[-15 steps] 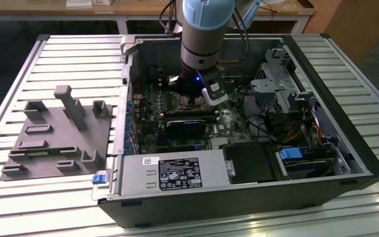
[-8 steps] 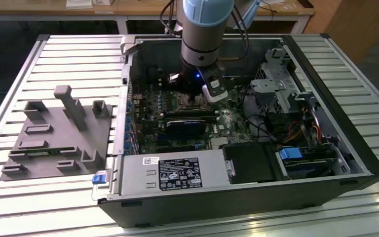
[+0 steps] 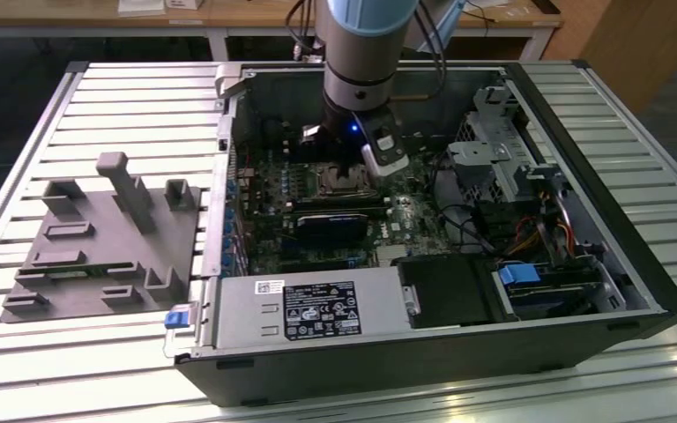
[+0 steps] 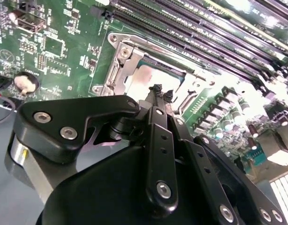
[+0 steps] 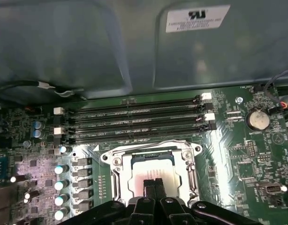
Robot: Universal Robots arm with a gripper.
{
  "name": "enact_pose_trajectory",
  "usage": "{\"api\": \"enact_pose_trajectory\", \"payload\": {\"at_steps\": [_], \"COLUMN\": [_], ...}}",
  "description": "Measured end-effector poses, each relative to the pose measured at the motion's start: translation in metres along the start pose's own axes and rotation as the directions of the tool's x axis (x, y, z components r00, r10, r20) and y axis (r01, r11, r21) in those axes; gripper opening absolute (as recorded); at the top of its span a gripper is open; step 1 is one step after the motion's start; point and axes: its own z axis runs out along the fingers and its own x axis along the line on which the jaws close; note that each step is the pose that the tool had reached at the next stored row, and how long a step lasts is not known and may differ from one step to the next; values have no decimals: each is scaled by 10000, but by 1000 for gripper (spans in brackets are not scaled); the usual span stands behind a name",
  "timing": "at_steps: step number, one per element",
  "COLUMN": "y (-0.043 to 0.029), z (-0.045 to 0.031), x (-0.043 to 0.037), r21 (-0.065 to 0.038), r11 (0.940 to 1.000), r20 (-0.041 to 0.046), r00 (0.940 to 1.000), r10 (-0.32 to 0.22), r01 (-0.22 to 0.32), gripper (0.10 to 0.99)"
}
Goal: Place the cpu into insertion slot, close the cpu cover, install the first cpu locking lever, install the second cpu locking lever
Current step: 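Install the second cpu locking lever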
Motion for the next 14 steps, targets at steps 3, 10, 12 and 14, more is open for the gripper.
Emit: {"api": "enact_pose_trajectory", "payload": {"at_steps": [3, 10, 12, 14], "y": [13, 30, 30, 30], "z": [-58, -132, -133, -134], "x": [1, 3, 3, 3], "r21": [7, 52, 59, 64], "r11": [10000, 10000, 10000, 10000], "r20": [4, 16, 16, 16], "r00": [10000, 10000, 10000, 10000], "r10": [-1, -2, -2, -2], "r01": [1, 2, 2, 2], "gripper": [102, 102, 102, 102]}}
